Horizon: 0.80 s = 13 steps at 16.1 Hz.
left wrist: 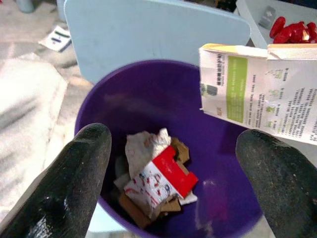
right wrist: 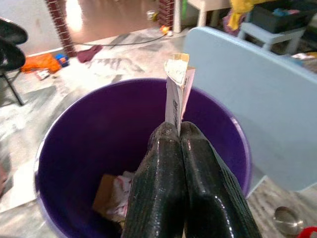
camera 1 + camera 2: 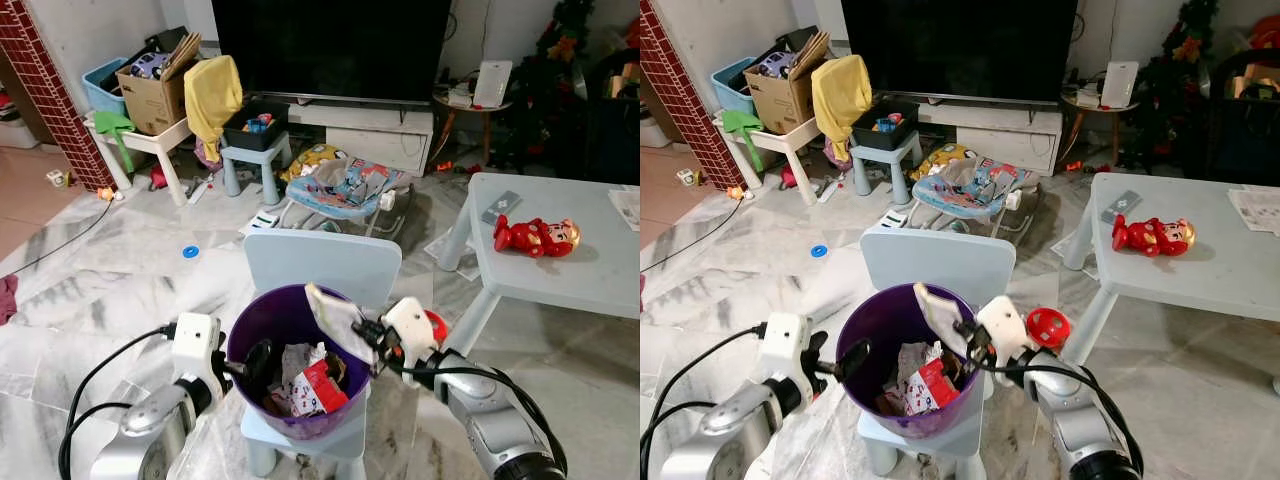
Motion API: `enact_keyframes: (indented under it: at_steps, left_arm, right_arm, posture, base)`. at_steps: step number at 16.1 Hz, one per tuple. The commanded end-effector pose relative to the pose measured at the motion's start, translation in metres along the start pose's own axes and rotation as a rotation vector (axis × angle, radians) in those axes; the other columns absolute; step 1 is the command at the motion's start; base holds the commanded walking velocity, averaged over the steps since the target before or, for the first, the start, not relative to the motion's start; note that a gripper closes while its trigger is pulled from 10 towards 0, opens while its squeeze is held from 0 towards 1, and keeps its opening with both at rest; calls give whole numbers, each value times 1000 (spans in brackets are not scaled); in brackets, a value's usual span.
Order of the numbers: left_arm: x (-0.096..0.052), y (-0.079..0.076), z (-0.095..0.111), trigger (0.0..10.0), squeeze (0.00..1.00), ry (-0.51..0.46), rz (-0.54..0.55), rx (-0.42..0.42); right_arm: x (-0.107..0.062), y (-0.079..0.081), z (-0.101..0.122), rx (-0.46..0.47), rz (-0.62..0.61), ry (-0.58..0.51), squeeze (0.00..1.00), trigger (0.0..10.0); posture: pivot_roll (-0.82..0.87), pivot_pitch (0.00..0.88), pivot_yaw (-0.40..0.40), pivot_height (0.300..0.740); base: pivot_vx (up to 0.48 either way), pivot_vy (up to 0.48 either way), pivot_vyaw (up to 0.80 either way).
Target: Picking trash to rubbish bin
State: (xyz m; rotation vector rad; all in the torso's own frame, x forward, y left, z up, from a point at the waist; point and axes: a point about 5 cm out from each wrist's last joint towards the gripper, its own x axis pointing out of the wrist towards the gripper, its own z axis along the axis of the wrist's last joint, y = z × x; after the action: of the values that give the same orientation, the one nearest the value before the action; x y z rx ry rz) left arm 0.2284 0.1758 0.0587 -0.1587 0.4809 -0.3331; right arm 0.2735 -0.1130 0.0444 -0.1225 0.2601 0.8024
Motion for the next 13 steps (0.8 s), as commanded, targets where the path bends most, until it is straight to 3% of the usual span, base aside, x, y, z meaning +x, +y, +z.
enact_keyframes:
  at_steps: [1,3,9,13]
  left_arm:
    - [-5,0,1,10000,0,11,-12,10]
    - [-9,2,-3,10000,0,30,-9,13]
    - [-12,2,-5,10000,0,51,-8,14]
    - [0,0,15,10000,0,-60,6,86]
  right_arm:
    - [0,2,-3,-17,37,36,0,10000]
    - [0,5,-9,-33,56,67,1000,10000]
    - [2,2,-5,-35,23,46,1000,10000]
    - [1,-25,31,-44,-211,-139,1000,10000]
  posture:
    - [84,0,12,740]
    - [93,0,12,740]
    - [89,0,10,740]
    - [87,0,9,740]
  base:
    - [0,0,0]
    - [0,0,0]
    - [0,0,0]
    - [0,0,0]
